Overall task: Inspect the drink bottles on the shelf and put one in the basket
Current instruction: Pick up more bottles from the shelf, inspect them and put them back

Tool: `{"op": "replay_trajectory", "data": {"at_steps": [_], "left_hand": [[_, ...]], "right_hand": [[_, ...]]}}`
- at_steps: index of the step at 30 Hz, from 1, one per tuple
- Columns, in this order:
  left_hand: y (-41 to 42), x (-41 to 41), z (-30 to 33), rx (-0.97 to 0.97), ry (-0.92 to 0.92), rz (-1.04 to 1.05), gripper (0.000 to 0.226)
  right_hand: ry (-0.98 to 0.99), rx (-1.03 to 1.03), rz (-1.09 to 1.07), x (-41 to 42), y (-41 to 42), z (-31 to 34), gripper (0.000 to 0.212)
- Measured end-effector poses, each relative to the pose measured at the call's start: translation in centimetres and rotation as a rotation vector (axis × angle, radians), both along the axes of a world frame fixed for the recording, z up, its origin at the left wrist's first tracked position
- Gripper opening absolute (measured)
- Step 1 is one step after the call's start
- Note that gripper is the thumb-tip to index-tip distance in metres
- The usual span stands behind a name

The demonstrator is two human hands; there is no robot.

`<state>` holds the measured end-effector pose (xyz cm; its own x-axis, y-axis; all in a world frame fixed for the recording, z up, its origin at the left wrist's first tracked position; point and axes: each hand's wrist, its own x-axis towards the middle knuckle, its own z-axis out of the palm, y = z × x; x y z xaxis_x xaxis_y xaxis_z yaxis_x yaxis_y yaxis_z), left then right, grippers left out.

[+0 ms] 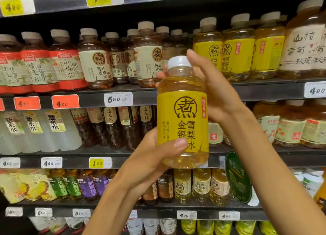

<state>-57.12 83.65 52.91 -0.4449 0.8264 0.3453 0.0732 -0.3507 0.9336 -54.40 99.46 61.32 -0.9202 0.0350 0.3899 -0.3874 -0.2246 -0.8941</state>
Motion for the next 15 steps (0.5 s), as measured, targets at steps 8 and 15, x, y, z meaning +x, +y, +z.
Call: {"op": "replay_trajectory", "data": {"at_steps": [8,15], "left_hand": [[0.2,0.5,-1.3,0.019,-0.166,-0.094,0.059],[-0.2,-0.7,-0.8,-0.082,-0.01,0.089,0.093]], "right_hand": [[0.041,-0.154,0.183,-0.2,-0.4,-0.5,0.031],[0.043,0.007,-0.173,-0.3,0.1,-0.1,0.023]]}}
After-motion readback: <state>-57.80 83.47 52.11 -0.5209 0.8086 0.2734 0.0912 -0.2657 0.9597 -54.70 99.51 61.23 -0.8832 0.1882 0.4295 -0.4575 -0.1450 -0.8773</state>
